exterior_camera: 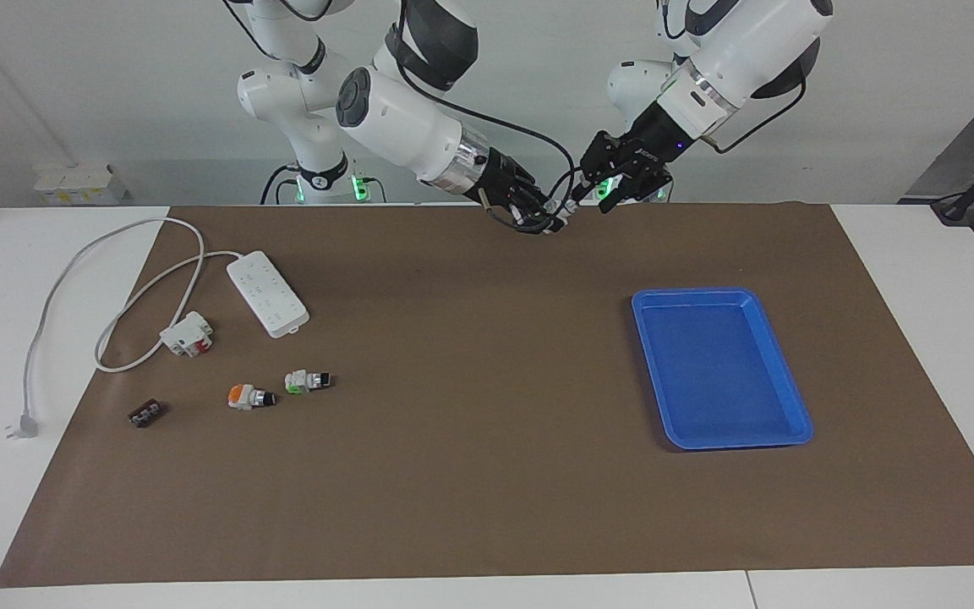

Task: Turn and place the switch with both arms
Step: 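Move the left gripper toward the switch held by the right gripper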

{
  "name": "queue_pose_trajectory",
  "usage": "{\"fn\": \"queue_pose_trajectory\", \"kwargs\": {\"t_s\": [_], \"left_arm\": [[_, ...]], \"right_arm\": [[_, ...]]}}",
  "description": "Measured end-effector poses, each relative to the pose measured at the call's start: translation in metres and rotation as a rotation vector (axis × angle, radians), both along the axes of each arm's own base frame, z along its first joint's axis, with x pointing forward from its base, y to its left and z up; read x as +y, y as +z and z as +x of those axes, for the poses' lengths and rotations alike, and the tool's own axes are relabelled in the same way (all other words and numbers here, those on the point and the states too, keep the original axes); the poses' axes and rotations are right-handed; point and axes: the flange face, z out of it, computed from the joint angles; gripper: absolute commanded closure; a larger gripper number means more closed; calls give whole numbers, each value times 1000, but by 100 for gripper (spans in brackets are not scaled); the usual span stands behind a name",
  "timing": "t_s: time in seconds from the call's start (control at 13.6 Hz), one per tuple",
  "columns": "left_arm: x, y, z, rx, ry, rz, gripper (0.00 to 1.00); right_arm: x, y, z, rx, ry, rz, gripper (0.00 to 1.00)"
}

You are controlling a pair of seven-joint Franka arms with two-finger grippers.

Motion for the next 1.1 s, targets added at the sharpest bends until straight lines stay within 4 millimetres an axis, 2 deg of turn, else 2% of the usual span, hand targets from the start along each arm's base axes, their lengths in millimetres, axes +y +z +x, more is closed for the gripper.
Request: {"fn": "queue_pose_trajectory", "kwargs": {"t_s": [0.37,0.59,1.1], "left_arm": [[2,-9,-10,11,-21,-67,54],[8,-11,-12,-6,-10,-87,64],[11,-18,-15,-22,24,-112,64]], "right_arm": [[0,0,0,0,0,0,100],[0,0,0,-1,-1,0,100],[0,0,0,0,-1,0,100]]}}
